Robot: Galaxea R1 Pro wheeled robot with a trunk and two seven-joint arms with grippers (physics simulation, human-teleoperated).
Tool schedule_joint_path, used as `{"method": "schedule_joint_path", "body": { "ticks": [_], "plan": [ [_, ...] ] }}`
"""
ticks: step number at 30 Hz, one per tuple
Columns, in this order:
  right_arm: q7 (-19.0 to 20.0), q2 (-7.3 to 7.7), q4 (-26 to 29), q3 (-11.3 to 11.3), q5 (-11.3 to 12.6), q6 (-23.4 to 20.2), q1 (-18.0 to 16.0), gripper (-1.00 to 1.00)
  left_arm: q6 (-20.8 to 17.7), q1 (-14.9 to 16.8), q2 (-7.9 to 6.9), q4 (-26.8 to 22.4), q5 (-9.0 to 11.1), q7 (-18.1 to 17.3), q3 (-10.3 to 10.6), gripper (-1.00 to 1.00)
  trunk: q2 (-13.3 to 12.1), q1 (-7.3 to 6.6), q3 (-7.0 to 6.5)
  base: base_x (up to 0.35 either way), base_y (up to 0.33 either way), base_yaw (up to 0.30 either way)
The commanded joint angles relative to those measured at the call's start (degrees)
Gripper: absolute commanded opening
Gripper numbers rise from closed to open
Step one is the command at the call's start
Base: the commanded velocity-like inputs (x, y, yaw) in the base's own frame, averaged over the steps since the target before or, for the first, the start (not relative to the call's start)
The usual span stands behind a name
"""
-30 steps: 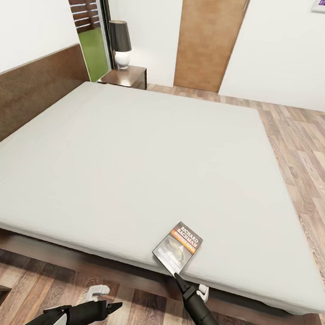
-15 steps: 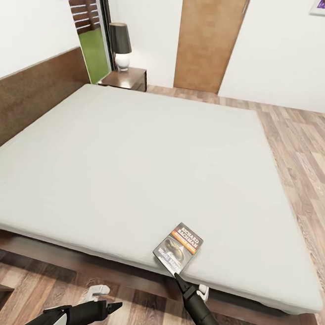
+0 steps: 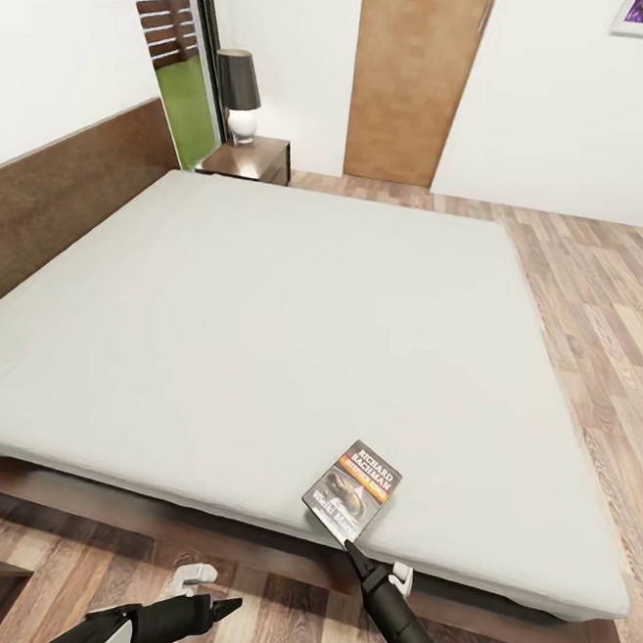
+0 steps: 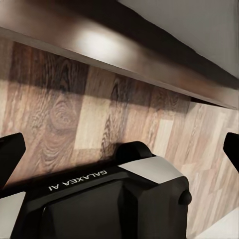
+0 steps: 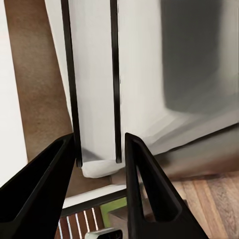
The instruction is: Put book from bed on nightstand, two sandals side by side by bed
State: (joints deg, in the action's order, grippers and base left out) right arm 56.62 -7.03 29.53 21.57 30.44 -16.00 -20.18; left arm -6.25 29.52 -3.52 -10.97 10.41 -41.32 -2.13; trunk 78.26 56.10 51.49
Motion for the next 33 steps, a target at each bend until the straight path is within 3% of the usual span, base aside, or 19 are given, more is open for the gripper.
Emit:
{"method": "schedule_joint_path", "body": {
  "ticks": [1, 20, 22, 24, 27, 28, 30, 32, 33],
  "plan": [
    [0.15, -0.03, 0.0, 0.31, 0.06, -0.5, -0.03, -1.0, -0.6, 0.01, 0.0, -0.02, 0.31, -0.25, -0.19, 1.0, -0.4, -0.23, -0.15, 0.0, 0.0, 0.0],
    [0.29, -0.01, 0.5, 0.06, -0.36, 0.2, -0.03, -1.0, -0.6, 0.01, 0.05, -0.02, 0.31, -0.25, -0.15, 1.0, -8.02, -4.4, -3.56, 0.0, 0.0, 0.0],
    [0.43, 0.0, 0.76, -0.89, -0.53, 0.06, -0.03, -1.0, -0.6, 0.01, 0.06, -0.02, 0.31, -0.29, -0.2, 1.0, -8.82, -4.84, -3.92, 0.0, 0.0, 0.0],
    [0.55, 0.03, 1.93, -4.0, -0.61, -0.46, -0.02, -1.0, -0.61, 0.01, 0.06, -0.02, 0.31, -0.32, -0.2, 1.0, -9.62, -5.28, -4.28, 0.0, 0.0, 0.0],
    [0.58, 0.24, 3.66, -6.07, -0.66, -1.78, -0.01, -1.0, -0.61, 0.01, 0.08, -0.02, 0.31, -0.33, -0.19, 1.0, -10.82, -5.94, -4.82, 0.0, 0.0, 0.0],
    [0.58, 1.84, 4.75, -6.6, -0.74, -4.34, 0.02, -1.0, -0.6, 0.01, 0.04, -0.02, 0.31, -0.33, -0.22, 1.0, -11.23, -6.16, -5.0, 0.0, 0.0, 0.0],
    [0.88, 8.76, 5.61, -6.97, -0.74, -11.24, 0.06, -1.0, -0.65, 0.01, 0.06, -0.02, 0.31, -0.34, -0.19, 1.0, -12.03, -6.6, -5.36, 0.0, 0.0, 0.0],
    [3.2, 16.01, 5.9, -7.18, -0.7, -15.5, 0.13, -1.0, -0.67, 0.01, 0.07, -0.02, 0.31, -0.34, -0.17, 1.0, -12.83, -7.04, -5.72, 0.0, 0.0, 0.0],
    [11.31, 24.18, 5.66, -7.24, -0.69, -17.87, 0.27, -1.0, -0.67, 0.01, 0.08, -0.02, 0.31, -0.34, -0.16, 1.0, -13.23, -7.26, -5.9, 0.0, 0.0, 0.0]
  ]
}}
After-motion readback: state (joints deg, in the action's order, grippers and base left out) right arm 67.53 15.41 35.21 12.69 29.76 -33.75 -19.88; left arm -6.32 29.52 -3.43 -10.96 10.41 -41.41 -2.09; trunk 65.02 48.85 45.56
